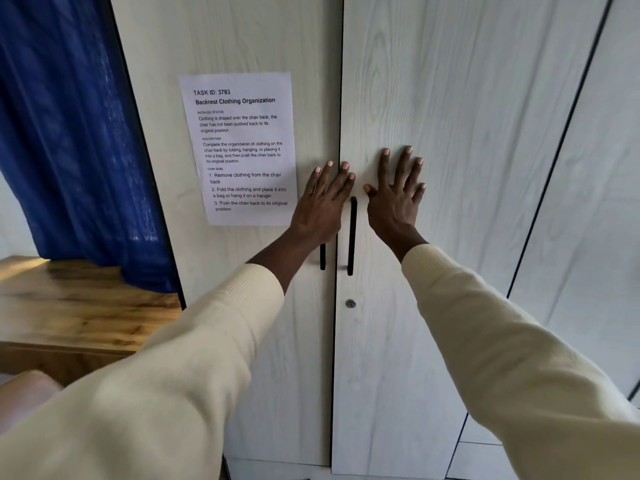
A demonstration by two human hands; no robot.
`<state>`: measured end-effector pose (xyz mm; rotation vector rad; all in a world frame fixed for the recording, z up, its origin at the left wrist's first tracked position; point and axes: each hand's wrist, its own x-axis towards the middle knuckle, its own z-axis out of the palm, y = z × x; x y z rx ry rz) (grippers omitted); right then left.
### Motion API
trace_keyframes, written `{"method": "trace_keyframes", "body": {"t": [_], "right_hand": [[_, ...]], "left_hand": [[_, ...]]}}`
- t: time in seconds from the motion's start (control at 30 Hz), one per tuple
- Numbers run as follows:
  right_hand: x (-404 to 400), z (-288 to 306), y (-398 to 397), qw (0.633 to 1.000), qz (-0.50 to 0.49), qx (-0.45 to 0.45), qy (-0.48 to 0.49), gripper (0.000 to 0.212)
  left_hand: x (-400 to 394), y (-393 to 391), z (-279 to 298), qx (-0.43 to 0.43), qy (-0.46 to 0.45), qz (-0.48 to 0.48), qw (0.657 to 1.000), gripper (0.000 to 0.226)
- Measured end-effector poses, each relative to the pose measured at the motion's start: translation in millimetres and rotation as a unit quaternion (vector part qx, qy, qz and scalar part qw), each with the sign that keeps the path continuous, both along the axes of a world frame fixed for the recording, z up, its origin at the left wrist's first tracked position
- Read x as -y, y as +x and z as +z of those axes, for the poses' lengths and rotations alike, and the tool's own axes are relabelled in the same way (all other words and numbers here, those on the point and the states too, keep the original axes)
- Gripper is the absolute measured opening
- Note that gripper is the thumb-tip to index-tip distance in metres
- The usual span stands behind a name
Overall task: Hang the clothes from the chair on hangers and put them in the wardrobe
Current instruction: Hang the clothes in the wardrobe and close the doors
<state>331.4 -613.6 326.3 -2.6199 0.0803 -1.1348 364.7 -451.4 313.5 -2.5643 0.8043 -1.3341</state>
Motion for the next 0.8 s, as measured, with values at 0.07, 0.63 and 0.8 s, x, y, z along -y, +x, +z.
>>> {"method": "trace_keyframes", "body": {"t": [0.07, 0.63, 0.8], "right_hand": [[0, 2, -4, 1.000, -0.004, -0.011, 0.010, 0.078], [-23, -38, -15, 0.976, 0.155, -0.051, 0.143, 0.033], [-30, -55, -20, 0.981, 0.136, 0.006, 0.139, 0.025]], "left_hand": [[-4, -3, 4, -0.043, -0.003, -0.042, 0.998, 0.069], [14, -14, -28, -0.320, -0.585, -0.111, 0.737, 0.045], [31, -28, -44, -0.175, -0.595, -0.063, 0.782, 0.040]]}}
